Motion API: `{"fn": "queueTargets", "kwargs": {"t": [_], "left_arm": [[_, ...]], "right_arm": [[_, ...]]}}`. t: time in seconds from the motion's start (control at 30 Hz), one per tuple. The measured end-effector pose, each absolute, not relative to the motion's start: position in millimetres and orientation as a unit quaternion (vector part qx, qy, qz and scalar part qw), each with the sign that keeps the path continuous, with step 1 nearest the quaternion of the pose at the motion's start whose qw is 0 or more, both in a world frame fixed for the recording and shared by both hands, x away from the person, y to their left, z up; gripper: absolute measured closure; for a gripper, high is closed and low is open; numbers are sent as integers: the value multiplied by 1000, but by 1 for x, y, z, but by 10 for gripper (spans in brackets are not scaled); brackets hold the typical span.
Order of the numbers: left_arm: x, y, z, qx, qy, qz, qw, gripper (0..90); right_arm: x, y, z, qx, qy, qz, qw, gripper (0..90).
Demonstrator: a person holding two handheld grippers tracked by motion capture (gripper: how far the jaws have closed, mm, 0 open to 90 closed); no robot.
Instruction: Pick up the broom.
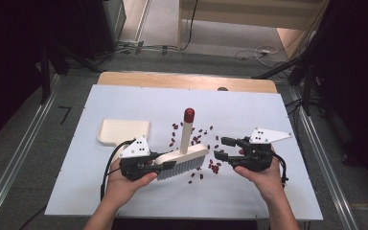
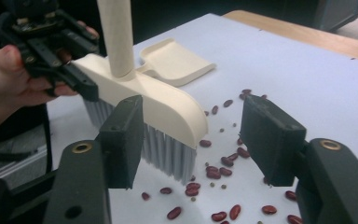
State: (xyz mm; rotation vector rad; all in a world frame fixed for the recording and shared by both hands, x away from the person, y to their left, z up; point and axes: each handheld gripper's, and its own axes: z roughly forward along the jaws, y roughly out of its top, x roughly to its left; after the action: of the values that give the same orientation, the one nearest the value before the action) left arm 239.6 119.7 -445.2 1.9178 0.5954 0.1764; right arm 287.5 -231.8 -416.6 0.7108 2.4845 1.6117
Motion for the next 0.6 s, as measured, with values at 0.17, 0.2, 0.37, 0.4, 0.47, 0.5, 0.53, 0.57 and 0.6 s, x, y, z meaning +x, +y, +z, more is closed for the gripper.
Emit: {"fn": "queueTargets", "kwargs": {"t": [0.17, 0.2, 0.37, 0.4, 0.47, 0.5, 0.53, 0.57, 0.6], "left_arm": [[240, 117, -446, 813, 228, 54, 533, 682], [240, 116, -446, 816, 224, 52, 531, 682], [238, 110, -447, 829, 193, 35, 524, 682], [237, 108, -447, 831, 187, 33, 524, 682], [237, 107, -447, 832, 177, 25, 526, 682], [236, 106, -447, 832, 172, 24, 526, 682], [236, 105, -447, 833, 167, 23, 527, 682], [235, 104, -447, 833, 162, 21, 528, 682], [235, 104, -446, 835, 154, 18, 528, 682]], "right_arm": [[287, -225, -420, 219, 827, 517, 38, 328], [287, -224, -420, 214, 829, 515, 32, 318], [281, -214, -421, 177, 847, 501, 21, 308], [282, -212, -421, 171, 851, 496, 15, 325], [282, -208, -424, 160, 862, 481, -6, 361], [282, -206, -425, 148, 867, 475, -11, 361], [281, -204, -426, 143, 872, 469, -17, 361], [280, -202, -427, 137, 875, 464, -23, 360], [279, -201, -428, 130, 878, 460, -27, 361]]}}
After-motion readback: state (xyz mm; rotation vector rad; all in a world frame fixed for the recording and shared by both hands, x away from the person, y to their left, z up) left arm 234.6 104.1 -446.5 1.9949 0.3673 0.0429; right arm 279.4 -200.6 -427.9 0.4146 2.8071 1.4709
